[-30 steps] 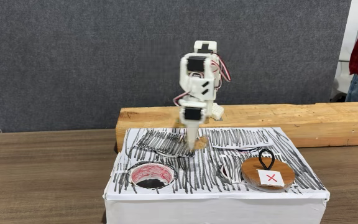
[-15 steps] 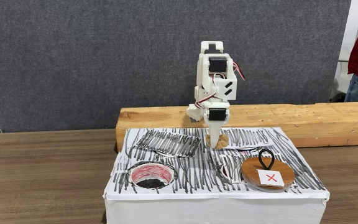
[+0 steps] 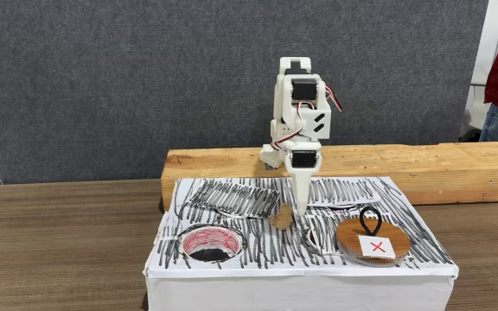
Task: Pick the brown debris from the hole.
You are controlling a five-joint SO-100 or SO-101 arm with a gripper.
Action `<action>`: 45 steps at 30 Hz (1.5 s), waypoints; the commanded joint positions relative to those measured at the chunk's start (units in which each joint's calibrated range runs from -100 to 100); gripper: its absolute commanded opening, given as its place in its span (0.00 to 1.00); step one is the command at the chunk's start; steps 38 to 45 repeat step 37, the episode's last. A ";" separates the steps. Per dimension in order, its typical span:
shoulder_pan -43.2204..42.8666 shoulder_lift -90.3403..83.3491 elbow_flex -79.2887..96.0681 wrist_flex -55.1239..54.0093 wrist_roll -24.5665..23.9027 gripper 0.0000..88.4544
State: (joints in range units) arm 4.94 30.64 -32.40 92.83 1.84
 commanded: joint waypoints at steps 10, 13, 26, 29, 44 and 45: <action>0.11 -2.50 -1.08 0.05 -0.13 0.29; 0.11 -2.50 -1.26 0.05 -0.13 0.29; 0.11 -2.33 -0.90 -0.12 -0.18 0.29; 0.03 -2.33 -0.90 -0.12 -0.18 0.29; 0.11 -2.33 -0.99 -0.21 -0.18 0.29; 0.11 -2.33 -0.99 -0.21 -0.18 0.29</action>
